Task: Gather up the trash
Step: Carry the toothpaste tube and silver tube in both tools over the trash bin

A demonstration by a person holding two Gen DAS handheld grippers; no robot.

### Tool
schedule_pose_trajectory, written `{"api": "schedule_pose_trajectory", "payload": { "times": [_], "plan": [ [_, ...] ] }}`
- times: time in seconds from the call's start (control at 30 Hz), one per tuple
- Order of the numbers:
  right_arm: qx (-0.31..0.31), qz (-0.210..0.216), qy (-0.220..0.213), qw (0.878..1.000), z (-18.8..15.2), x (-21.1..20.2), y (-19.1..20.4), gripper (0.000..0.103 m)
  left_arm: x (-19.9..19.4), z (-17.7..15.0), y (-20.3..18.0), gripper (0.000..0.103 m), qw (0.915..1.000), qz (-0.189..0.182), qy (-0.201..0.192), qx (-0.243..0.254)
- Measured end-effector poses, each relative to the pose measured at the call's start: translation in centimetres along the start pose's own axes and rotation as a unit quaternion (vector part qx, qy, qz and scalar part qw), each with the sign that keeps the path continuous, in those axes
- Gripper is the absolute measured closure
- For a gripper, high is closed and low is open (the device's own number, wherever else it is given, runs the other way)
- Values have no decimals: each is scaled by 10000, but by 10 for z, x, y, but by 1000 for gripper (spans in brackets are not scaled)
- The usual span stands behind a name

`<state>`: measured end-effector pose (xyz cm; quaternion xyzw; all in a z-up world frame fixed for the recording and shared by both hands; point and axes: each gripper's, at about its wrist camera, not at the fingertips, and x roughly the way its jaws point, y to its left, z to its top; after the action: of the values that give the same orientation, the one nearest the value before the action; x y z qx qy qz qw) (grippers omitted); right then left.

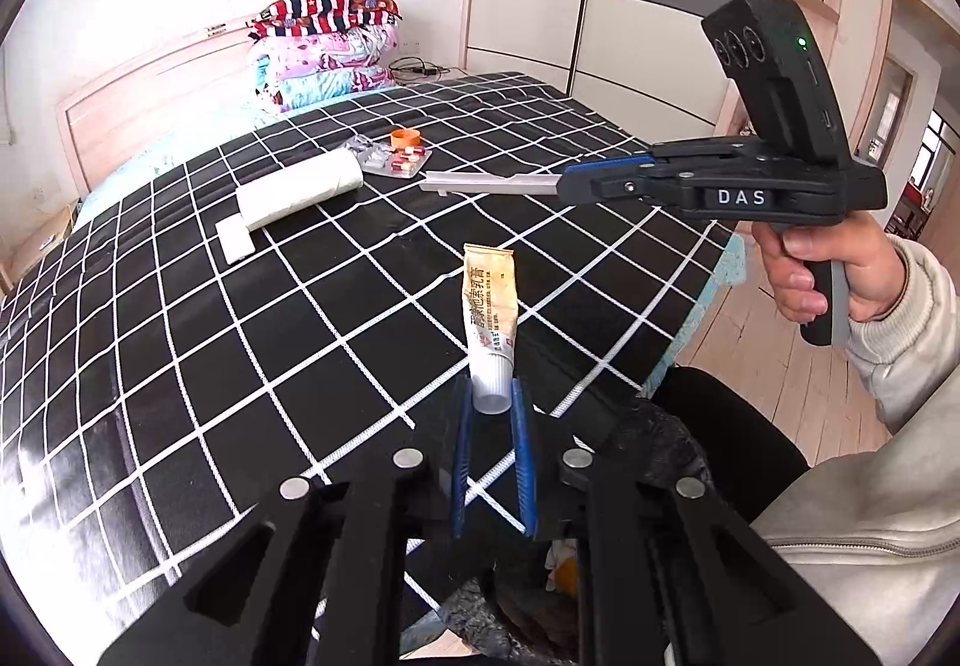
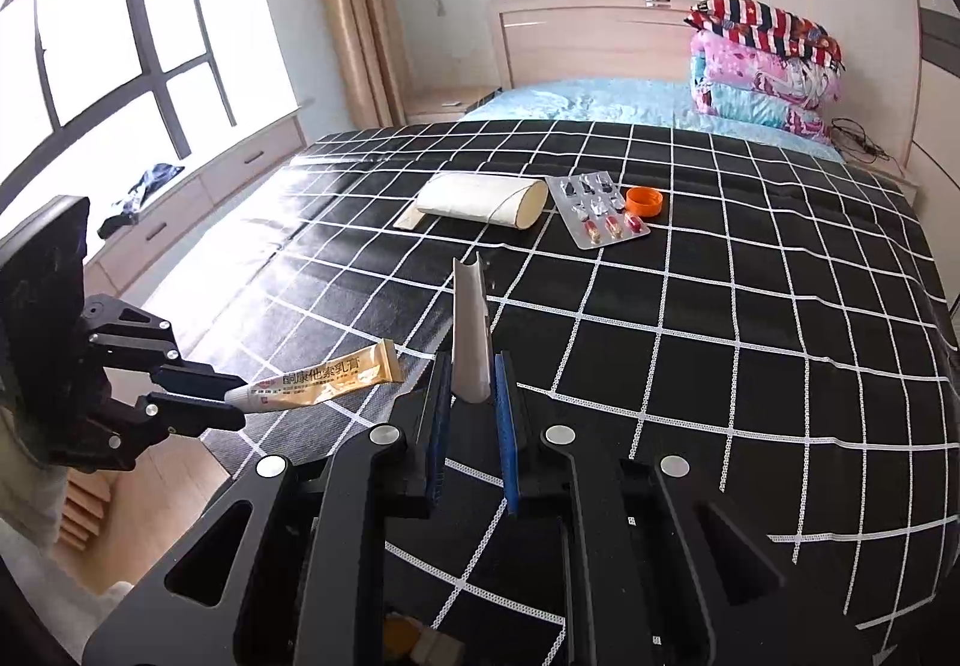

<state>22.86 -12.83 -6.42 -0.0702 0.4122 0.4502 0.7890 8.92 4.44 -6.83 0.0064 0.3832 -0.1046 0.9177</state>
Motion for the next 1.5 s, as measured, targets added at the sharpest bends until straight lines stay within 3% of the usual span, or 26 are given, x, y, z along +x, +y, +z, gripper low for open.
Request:
{"api": "schedule_pose_trajectory", "payload": {
  "times": [0.67, 1.2, 1.5],
  "plan": [
    [-151, 151, -7, 9998, -50, -56, 28, 88, -46, -30, -45, 90, 9993, 56, -199, -309],
    [7, 467, 504, 9976, -97, -83, 46, 88, -45, -66, -69, 90, 9982, -136, 181, -552],
    [45, 386, 968, 9945, -124, -67, 45, 88, -15, -91, -68, 90, 9937, -271, 717, -814]
  ]
}}
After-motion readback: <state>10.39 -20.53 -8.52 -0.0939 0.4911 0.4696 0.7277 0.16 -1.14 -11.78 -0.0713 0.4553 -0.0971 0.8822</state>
